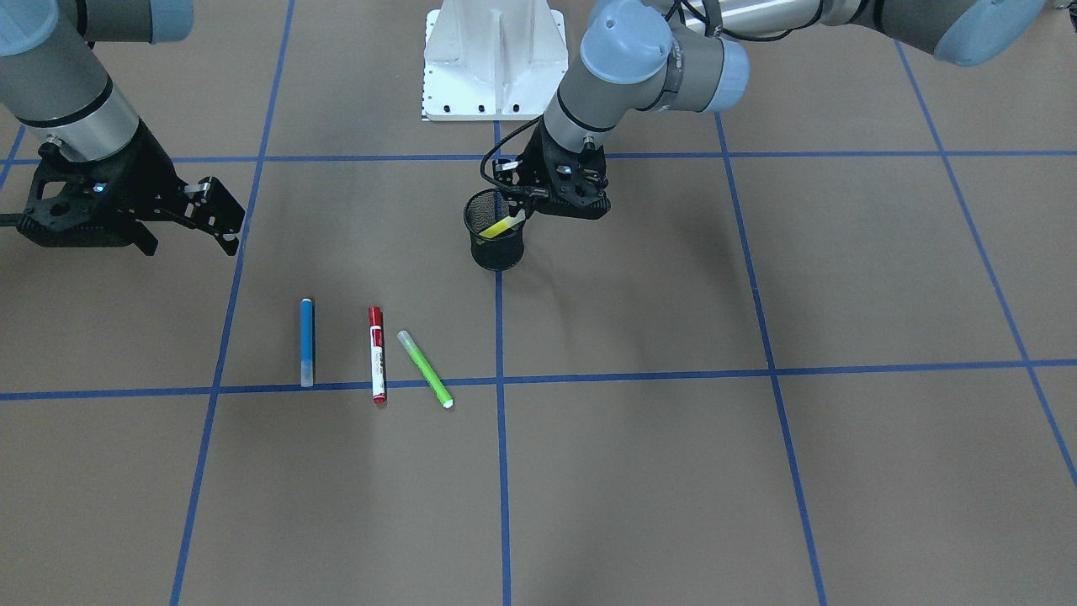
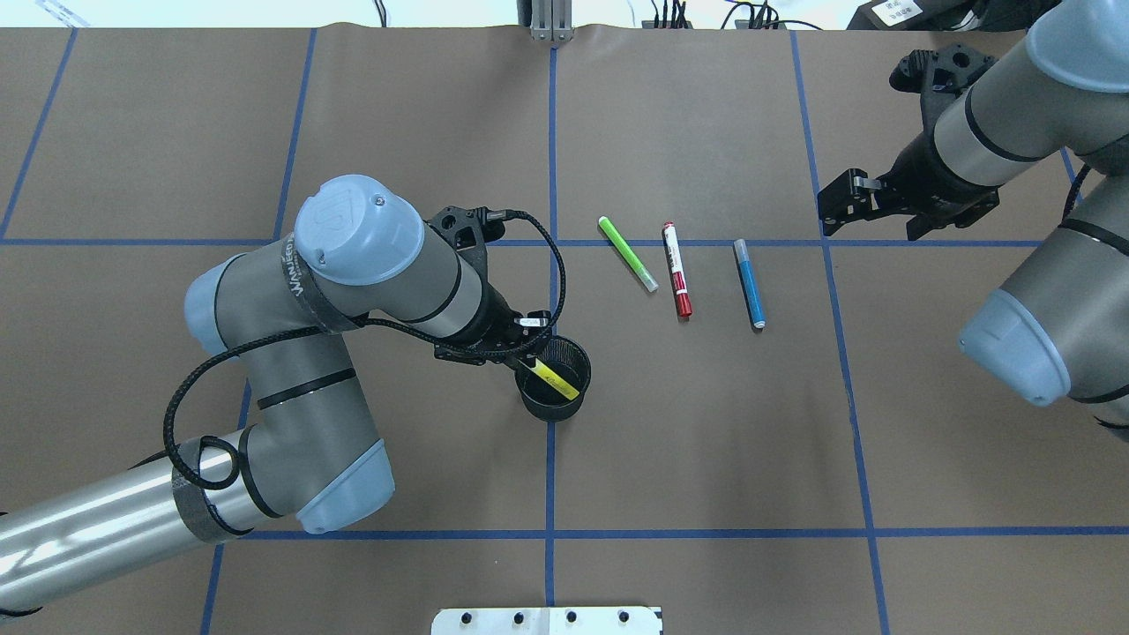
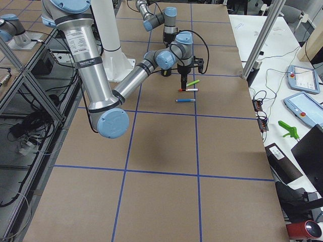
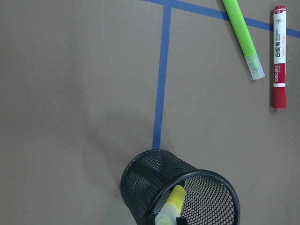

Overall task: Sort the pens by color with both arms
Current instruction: 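Lower the left gripper into the cup and close on the yellow highlighter, then lift the yellow highlighter out of the cup with the left gripper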

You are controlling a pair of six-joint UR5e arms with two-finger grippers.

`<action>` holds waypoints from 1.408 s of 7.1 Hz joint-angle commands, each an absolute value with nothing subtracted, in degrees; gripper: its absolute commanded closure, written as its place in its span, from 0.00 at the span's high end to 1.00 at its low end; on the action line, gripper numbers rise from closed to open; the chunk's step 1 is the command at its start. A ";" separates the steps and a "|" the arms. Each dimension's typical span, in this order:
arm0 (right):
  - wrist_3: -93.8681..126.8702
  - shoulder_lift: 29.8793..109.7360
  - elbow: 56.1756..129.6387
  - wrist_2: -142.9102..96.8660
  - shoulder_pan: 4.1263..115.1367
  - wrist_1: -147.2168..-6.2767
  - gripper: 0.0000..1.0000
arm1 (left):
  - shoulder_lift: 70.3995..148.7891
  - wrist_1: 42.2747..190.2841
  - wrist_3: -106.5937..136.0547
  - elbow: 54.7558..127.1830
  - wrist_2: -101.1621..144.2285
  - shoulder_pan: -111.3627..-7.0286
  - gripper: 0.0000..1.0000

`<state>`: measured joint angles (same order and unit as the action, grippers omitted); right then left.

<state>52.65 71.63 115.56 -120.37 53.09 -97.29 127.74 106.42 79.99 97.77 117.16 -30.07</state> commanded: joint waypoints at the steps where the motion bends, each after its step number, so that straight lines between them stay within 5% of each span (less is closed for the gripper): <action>1: 52.65 71.72 115.58 -120.24 53.09 -97.29 1.00 | 127.71 106.17 80.07 99.22 117.16 -30.41 0.00; 10: 52.82 71.72 115.58 -120.24 53.09 -97.29 1.00 | 128.05 98.26 78.57 109.25 117.25 -37.96 0.00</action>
